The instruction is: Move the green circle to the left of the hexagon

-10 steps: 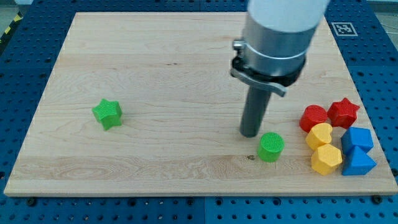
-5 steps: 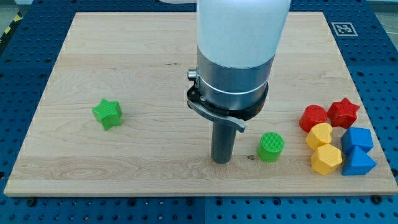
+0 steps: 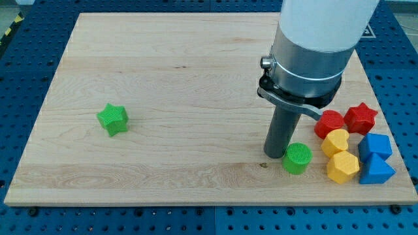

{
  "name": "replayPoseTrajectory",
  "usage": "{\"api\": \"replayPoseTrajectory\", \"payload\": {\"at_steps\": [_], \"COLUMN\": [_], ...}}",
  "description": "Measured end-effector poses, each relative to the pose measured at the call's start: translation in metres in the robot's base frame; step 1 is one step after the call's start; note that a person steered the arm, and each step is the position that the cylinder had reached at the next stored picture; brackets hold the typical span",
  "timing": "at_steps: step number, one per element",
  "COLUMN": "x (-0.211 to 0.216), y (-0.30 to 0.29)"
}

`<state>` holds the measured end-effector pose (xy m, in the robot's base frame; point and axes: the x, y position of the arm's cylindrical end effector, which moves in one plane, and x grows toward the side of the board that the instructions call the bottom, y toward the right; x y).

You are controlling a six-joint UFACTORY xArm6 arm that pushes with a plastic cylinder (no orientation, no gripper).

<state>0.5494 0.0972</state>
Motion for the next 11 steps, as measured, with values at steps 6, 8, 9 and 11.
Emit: {"api": "replayPoseTrajectory", "payload": {"at_steps": [6,8,9,11], "x": [0.001,0.001,0.001,0.001], "y": [-0.007,-0.009,-0.033,-0.089]}}
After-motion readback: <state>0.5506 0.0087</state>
